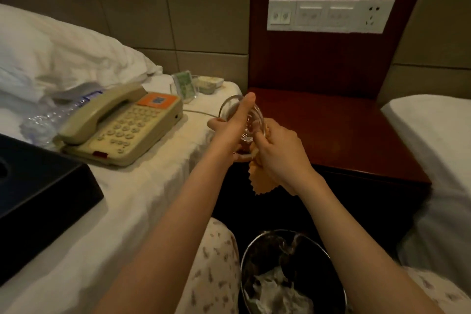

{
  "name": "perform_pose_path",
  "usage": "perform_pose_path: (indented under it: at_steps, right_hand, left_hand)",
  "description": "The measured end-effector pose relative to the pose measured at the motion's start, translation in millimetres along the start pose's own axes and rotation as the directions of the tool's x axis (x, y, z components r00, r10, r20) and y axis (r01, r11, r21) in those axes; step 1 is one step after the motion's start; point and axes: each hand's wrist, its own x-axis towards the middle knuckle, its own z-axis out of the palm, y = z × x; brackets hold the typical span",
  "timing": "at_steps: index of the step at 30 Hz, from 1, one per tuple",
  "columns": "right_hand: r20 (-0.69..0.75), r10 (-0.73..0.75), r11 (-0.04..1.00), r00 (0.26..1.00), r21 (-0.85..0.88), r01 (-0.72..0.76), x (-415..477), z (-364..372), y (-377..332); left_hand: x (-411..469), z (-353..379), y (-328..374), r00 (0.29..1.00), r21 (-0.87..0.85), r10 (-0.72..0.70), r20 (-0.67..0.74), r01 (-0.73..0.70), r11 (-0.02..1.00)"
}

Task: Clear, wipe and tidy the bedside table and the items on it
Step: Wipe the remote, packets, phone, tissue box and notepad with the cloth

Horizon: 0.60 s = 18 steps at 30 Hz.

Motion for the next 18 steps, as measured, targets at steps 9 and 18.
perform_pose_path:
  at_steps: [9,18]
  right_hand:
    - [0.136,0.189,0.909,0.973,0.351,-0.226,105.1,14.4,-54.8]
    - [0.223,0.157,0.856,0.962,0.455,-0.245,169.8,36.5,-86.3]
  left_hand:
    - [34.8,-47.9,83.7,0.973,0.063,0.214,-0.087,-0.209,0.976]
    - [104.6,-106.2,151.2,0.951,0.085,0.163,-0.261,-0.146,0.986]
